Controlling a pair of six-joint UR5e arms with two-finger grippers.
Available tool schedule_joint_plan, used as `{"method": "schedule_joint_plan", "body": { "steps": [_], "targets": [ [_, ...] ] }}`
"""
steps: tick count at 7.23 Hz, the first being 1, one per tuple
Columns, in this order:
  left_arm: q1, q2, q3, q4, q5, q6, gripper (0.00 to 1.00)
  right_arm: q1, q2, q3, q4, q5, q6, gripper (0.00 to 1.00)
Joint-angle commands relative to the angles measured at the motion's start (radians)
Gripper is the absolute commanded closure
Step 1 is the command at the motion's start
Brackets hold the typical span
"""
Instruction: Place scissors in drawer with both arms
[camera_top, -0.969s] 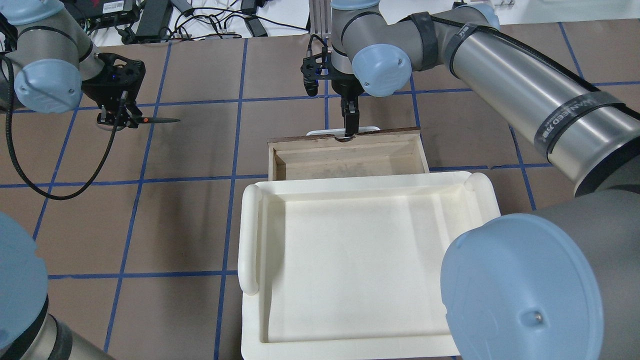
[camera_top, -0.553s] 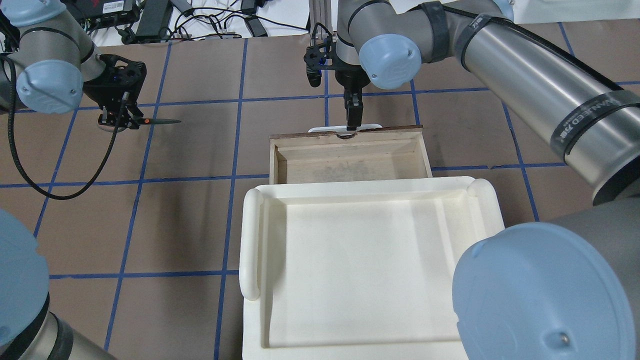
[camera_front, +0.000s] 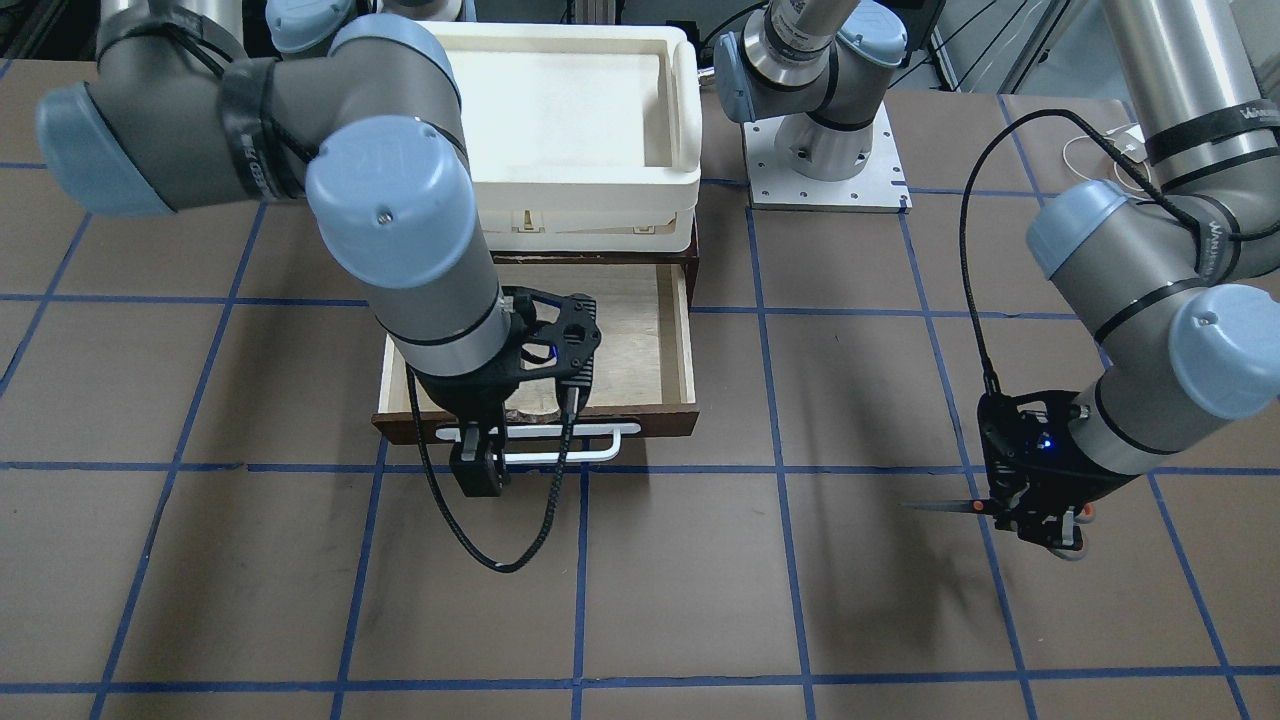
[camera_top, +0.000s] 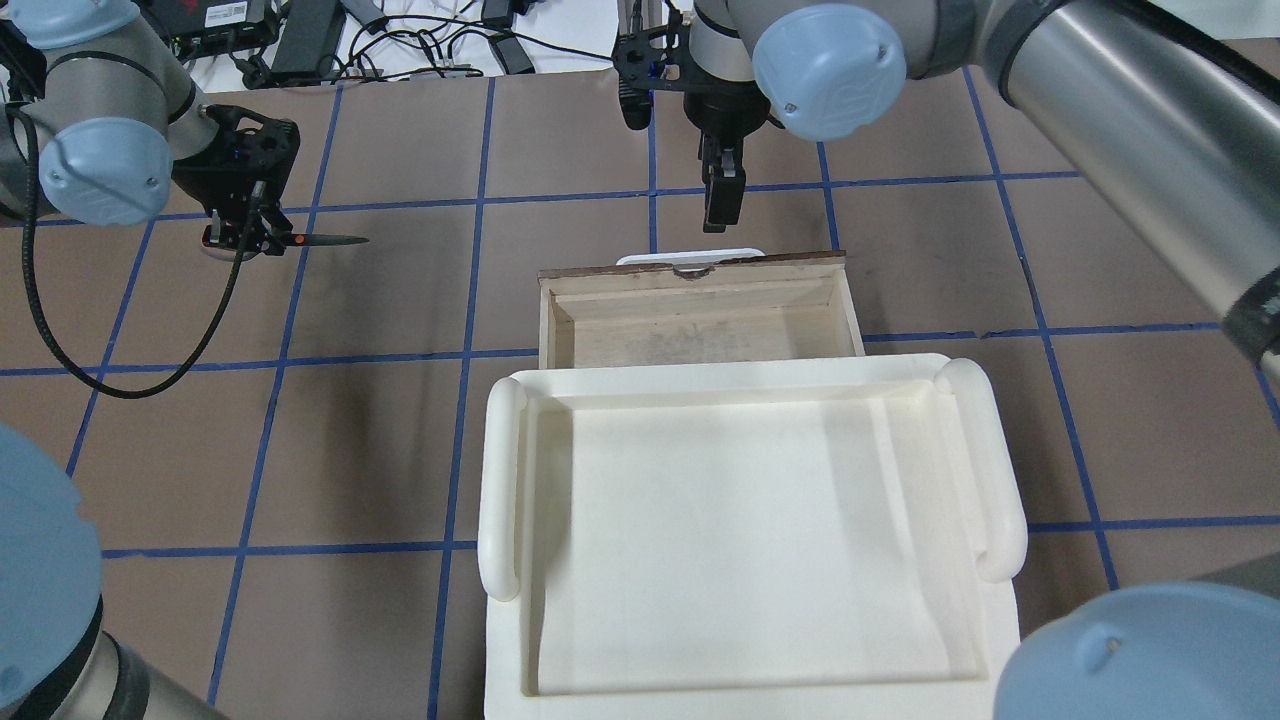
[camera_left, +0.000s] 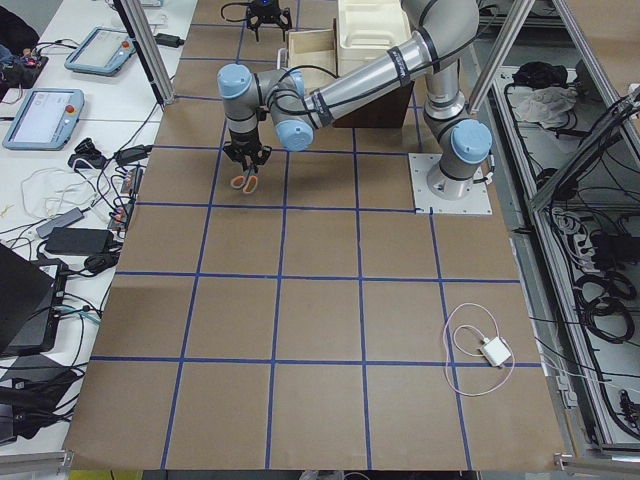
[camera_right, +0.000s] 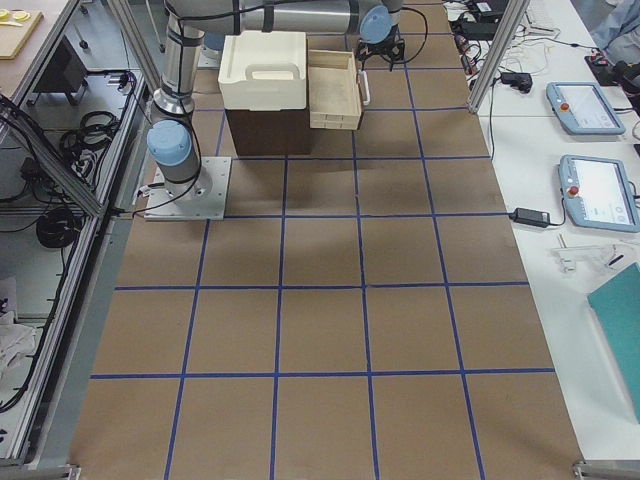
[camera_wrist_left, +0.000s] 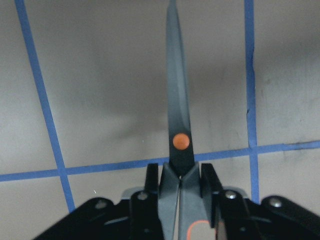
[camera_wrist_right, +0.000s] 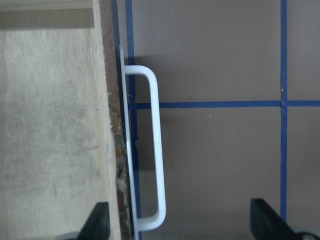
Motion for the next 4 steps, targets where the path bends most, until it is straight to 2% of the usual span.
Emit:
{"method": "schedule_joint_plan", "body": {
  "steps": [1,3,4],
  "targets": [
    [-0.086,0.009,0.009,0.001,0.002,-0.098,1.0,-0.098,-0.128,0.014,0.048,0.005,-0.001,0.0],
    [-0.171,0.033,0.012,-0.002,0.005,-0.181,1.0,-0.153,-0.206,0.051,0.121,0.004,0.025,0.0],
    [-0.196,0.047,0.01,-0.009,-0.001,-0.207,1.0,-0.154,-0.233,0.089,0.145,0.005,0.109,0.0]
  ]
}}
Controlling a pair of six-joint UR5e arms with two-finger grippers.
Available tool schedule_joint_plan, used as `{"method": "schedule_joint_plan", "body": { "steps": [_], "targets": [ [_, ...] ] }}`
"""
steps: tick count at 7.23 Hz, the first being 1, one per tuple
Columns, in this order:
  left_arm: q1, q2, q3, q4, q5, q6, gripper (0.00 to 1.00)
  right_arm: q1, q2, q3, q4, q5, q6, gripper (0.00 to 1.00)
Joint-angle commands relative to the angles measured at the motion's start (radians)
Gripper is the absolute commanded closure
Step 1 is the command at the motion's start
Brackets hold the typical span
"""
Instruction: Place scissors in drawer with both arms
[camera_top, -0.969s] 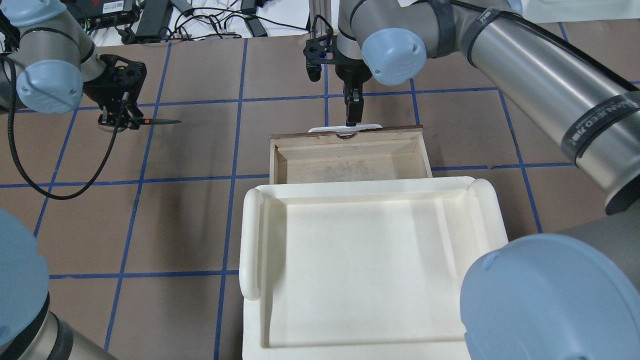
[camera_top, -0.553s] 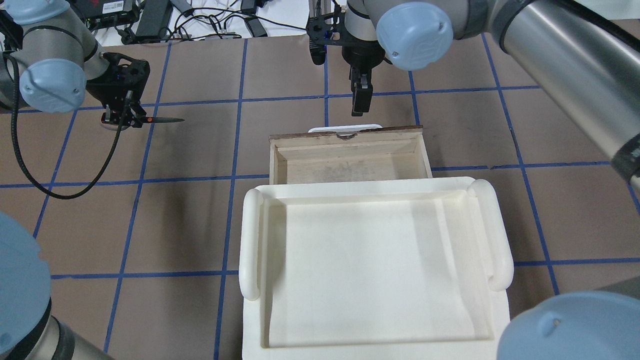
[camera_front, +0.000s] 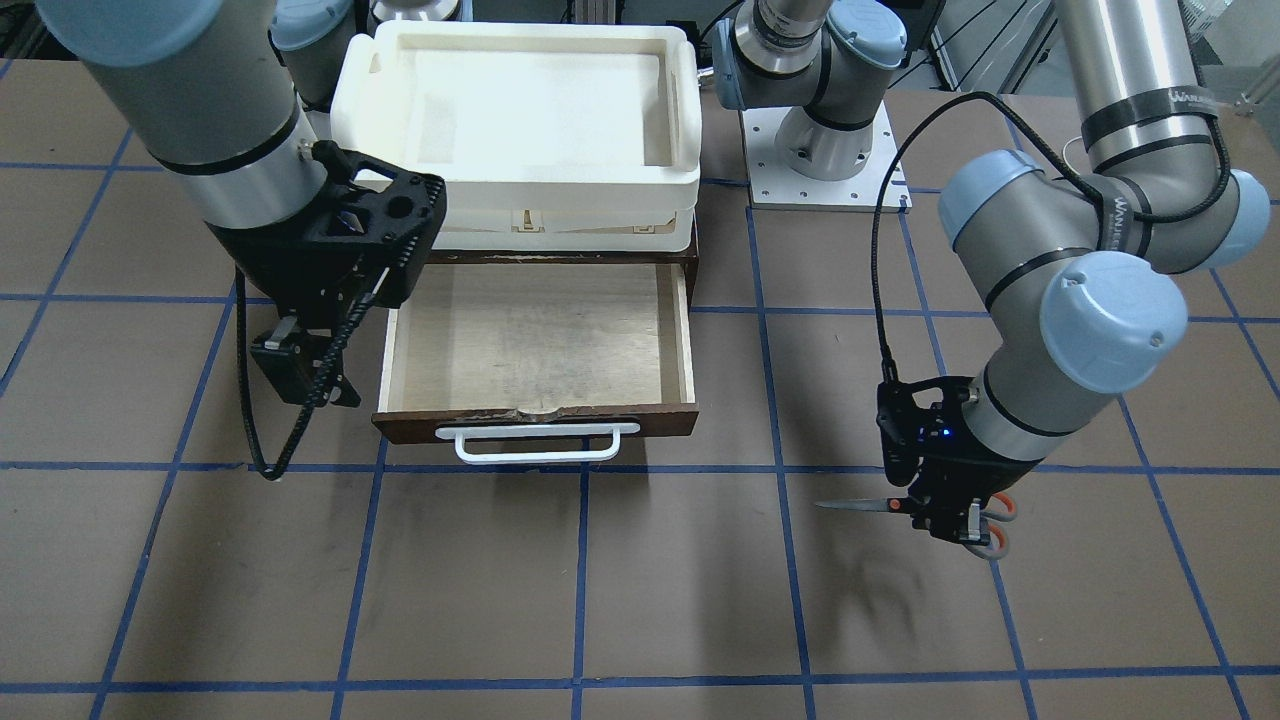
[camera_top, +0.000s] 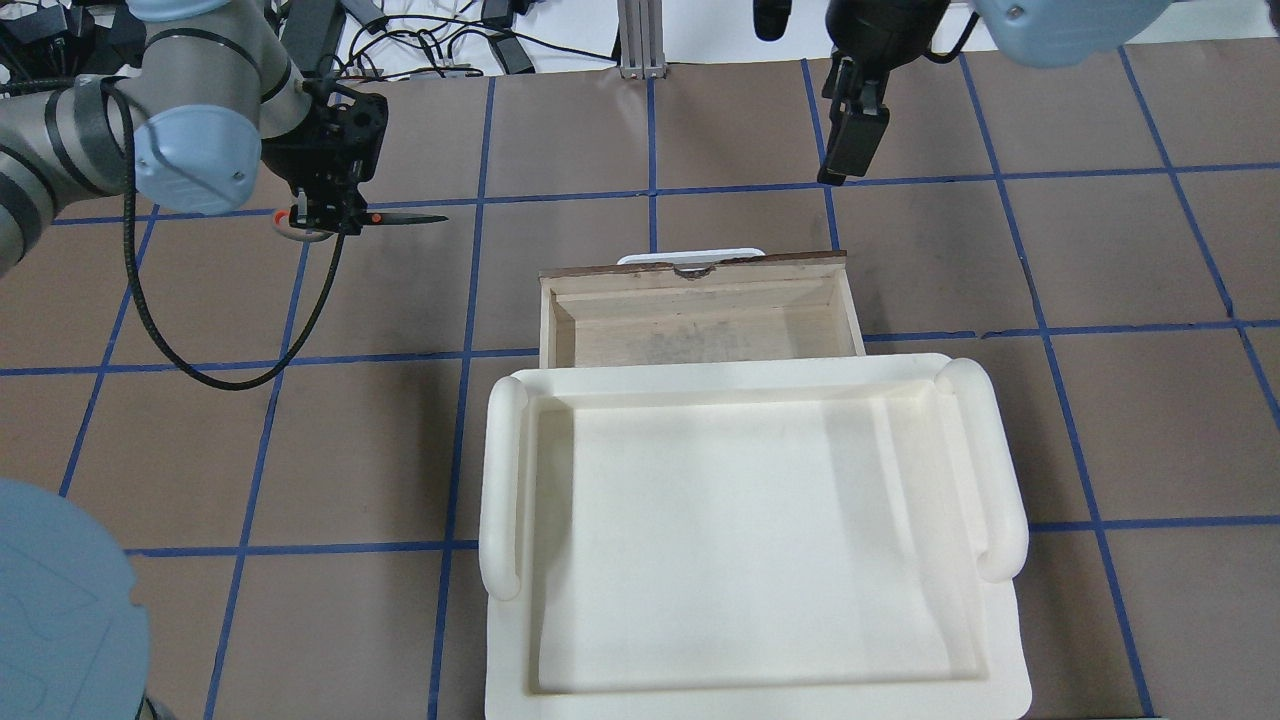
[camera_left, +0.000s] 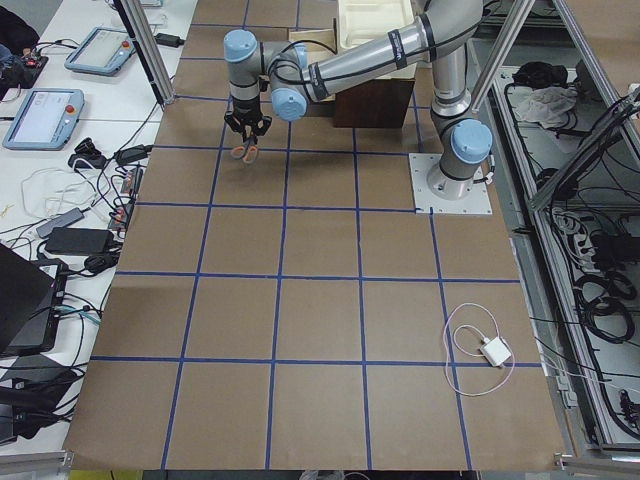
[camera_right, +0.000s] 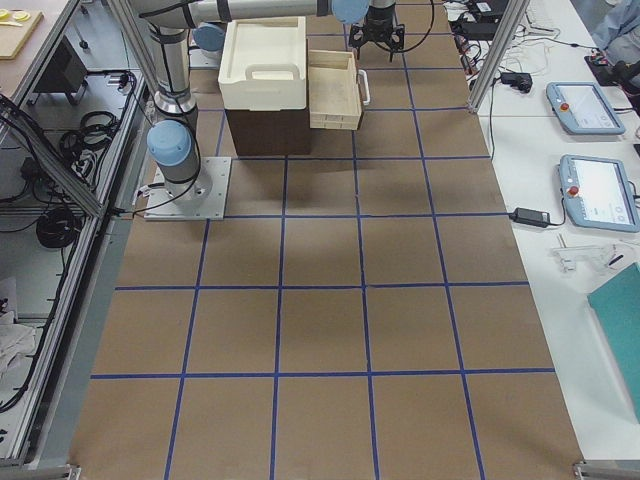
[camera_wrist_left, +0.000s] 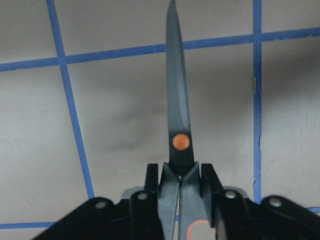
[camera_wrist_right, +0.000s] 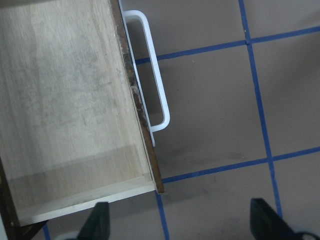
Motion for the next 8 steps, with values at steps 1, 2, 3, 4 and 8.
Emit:
{"method": "schedule_joint_plan", "body": {
  "steps": [1,2,3,4,8],
  "targets": [
    [-0.076,0.034,0.0,-0.007,-0.011,-0.108,1.0,-0.015,-0.06,0.041,0.031,-0.005,0.127,0.0],
    [-0.123,0.053,0.003,-0.007,-0.004,-0.161,1.0,-0.03,-0.077,0.042,0.025,-0.01,0.171,0.0],
    [-0.155,0.053,0.003,-0.007,-0.011,-0.195,1.0,-0.037,-0.08,0.048,0.031,-0.01,0.266,0.0],
    [-0.182,0.074,0.002,-0.008,-0.017,-0.21,1.0,-0.034,-0.08,0.048,0.029,-0.01,0.387,0.0],
    [-0.332,0.101,-0.006,-0.059,-0.047,-0.311,1.0,-0.033,-0.104,0.051,0.017,-0.069,0.855,0.0]
  ]
}}
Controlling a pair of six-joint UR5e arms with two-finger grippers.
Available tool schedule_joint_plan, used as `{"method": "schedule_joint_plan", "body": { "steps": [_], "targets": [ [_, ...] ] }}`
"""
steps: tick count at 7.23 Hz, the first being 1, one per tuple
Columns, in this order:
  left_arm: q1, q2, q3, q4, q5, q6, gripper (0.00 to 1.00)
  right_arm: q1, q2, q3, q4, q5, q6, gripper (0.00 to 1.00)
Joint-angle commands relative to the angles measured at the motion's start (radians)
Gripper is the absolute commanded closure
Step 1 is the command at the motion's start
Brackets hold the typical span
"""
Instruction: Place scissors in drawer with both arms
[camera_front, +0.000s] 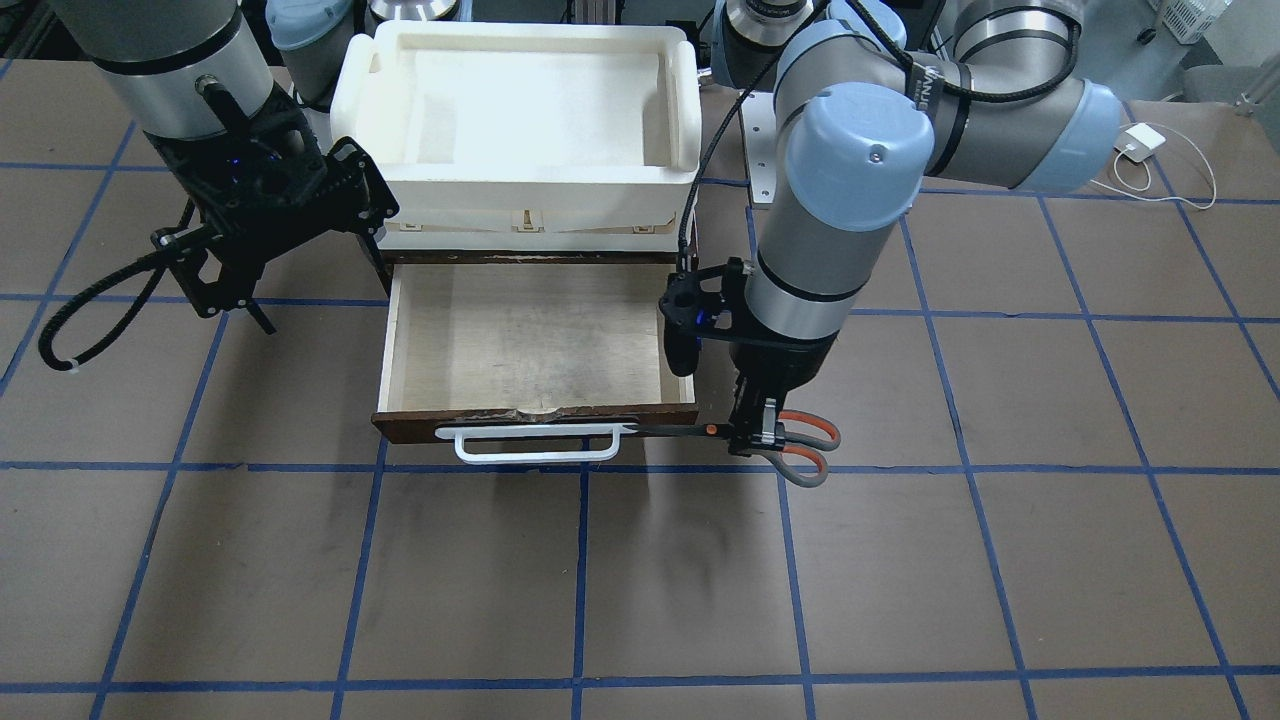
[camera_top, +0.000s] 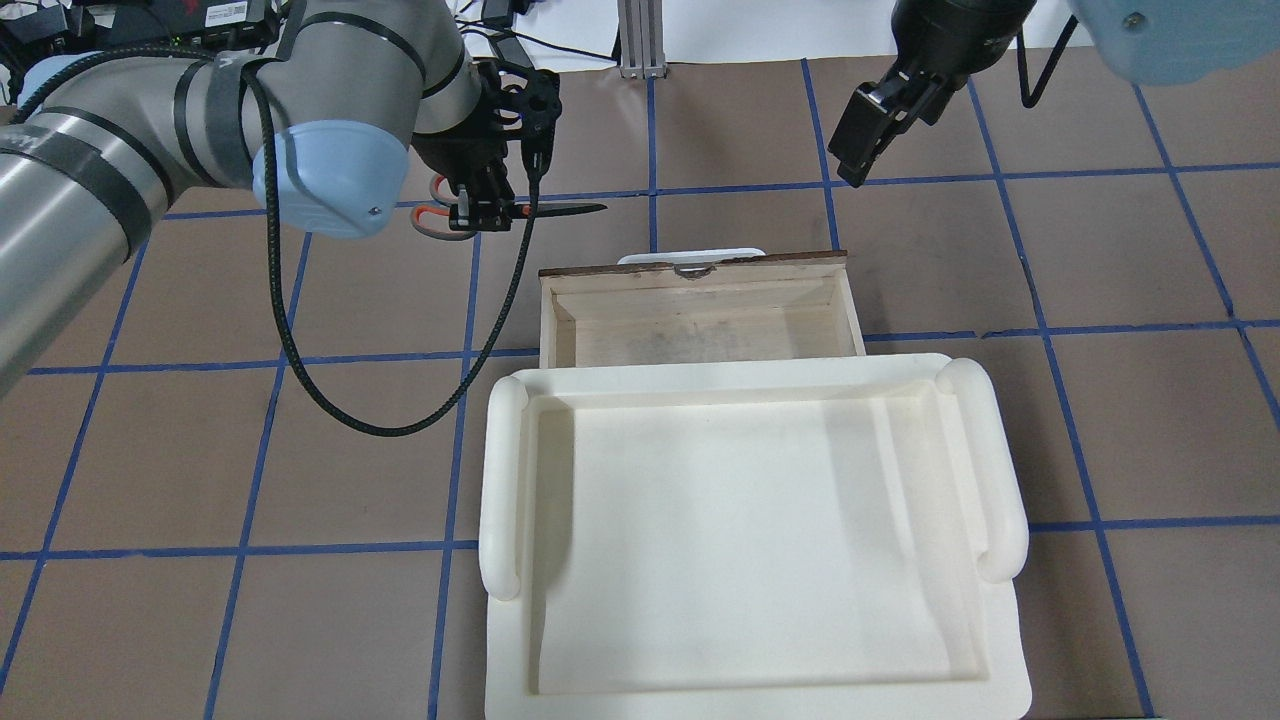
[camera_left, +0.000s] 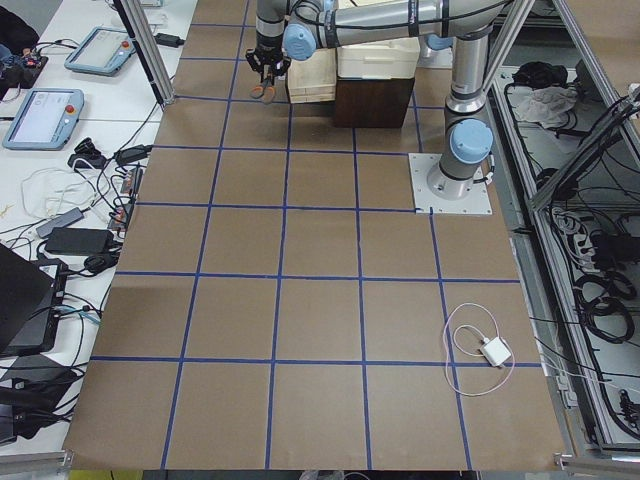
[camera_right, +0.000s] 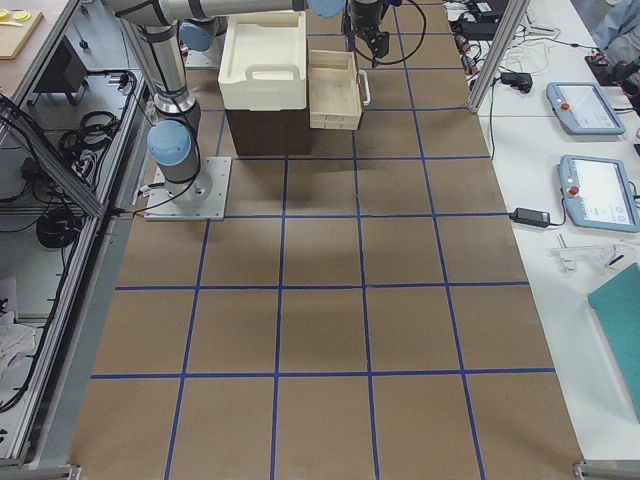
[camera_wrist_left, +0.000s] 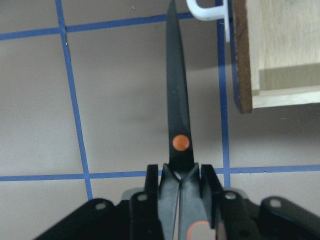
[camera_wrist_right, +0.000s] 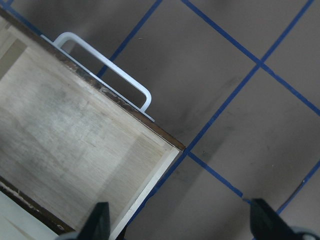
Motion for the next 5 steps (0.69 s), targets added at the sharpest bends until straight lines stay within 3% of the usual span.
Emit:
{"method": "schedule_joint_plan", "body": {
  "steps": [1,2,5],
  "targets": [
    [-0.101,-0.003,-0.006,-0.018,-0.003,-0.099,1.0,0.001,-0.01,0.005,0.002,-0.06,0.297,0.0],
    [-0.136,-0.007,-0.011,-0.018,-0.008,-0.119,1.0,0.001,-0.012,0.003,0.006,-0.12,0.334,0.0],
    [-0.225,-0.016,-0.017,-0.063,-0.003,-0.172,1.0,0.001,-0.029,0.003,0.014,-0.086,0.378,0.0]
  ]
}}
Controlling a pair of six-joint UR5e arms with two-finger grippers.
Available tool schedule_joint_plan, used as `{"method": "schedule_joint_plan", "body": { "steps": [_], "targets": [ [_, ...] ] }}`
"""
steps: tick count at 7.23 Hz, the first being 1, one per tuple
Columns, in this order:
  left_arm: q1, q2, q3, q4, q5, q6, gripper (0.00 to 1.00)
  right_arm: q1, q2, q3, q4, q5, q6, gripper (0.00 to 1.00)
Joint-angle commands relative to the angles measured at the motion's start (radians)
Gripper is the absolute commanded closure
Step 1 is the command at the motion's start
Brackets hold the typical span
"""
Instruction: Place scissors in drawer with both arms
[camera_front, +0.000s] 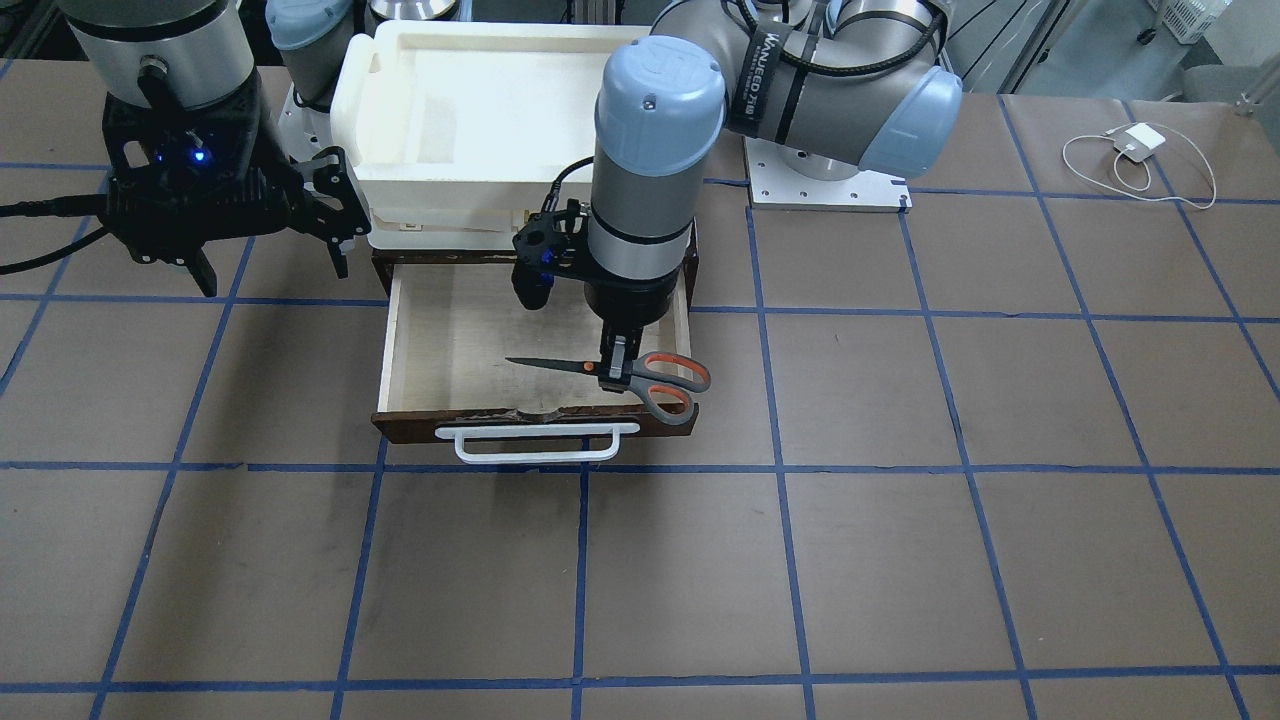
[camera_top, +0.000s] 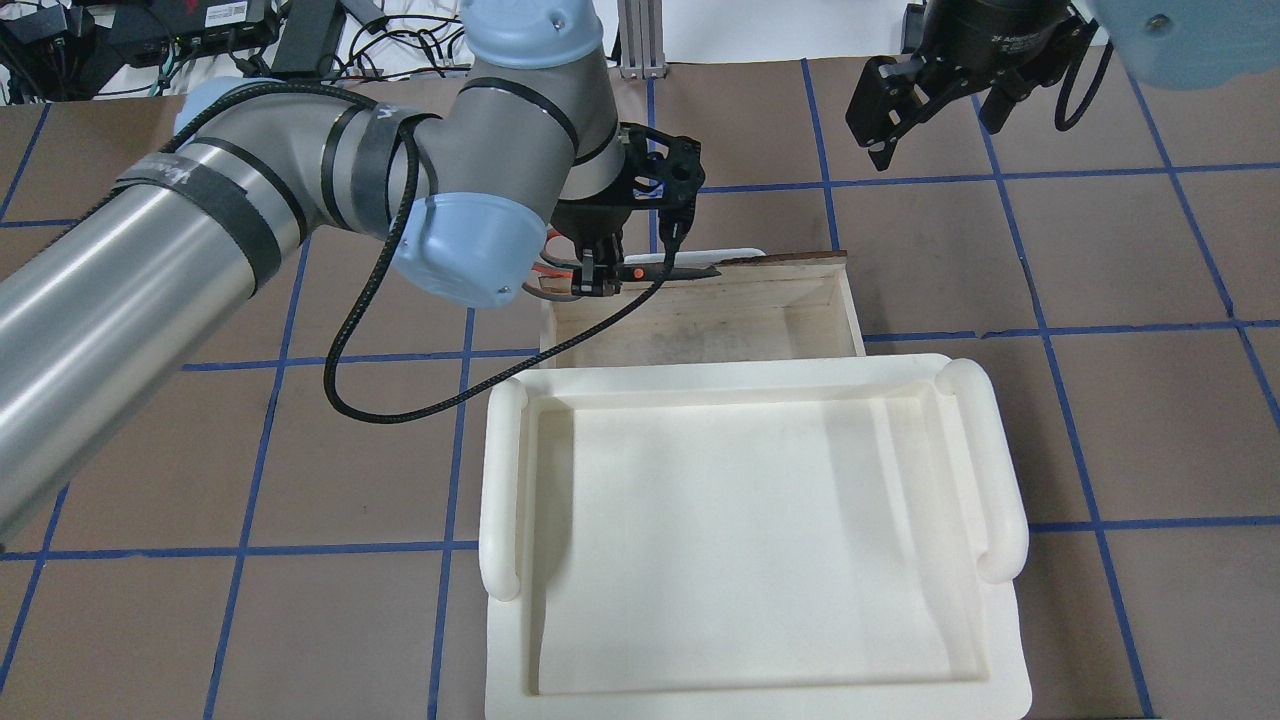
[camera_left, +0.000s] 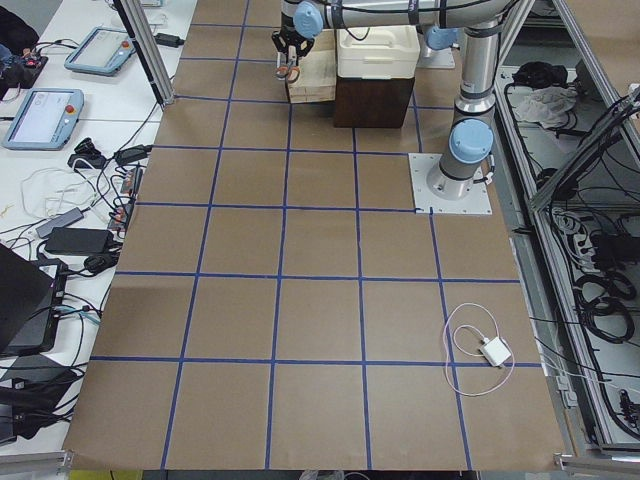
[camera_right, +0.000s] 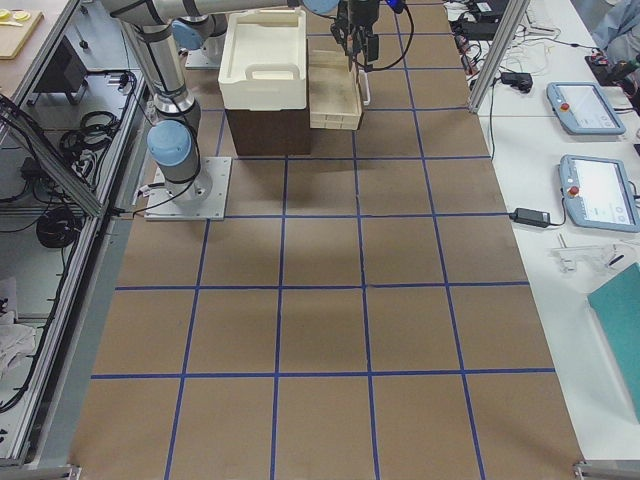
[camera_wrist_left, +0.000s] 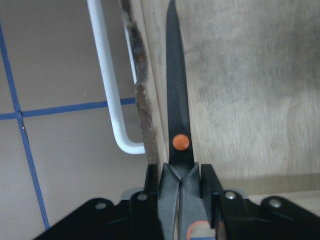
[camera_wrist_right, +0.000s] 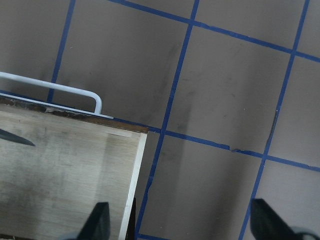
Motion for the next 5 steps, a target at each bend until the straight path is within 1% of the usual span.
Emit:
{"method": "schedule_joint_plan", "body": {
  "steps": [1,2,4,5],
  "targets": [
    [-0.038,0.001,-0.002,-0.077,-0.001,-0.034,1.0,0.0,-0.011,0.001,0.004,0.025,0.009,0.0],
    [-0.062,0.004,-0.008,-0.089,0.003,-0.06,1.0,0.0,-0.013,0.001,0.005,0.027,0.011,0.0],
    [-0.072,-0.002,-0.008,-0.115,0.002,-0.065,1.0,0.0,-0.011,0.001,0.007,0.095,0.029,0.0],
    [-0.072,-0.006,-0.01,-0.119,0.002,-0.065,1.0,0.0,-0.009,0.001,-0.001,0.091,0.019,0.0]
  ]
}}
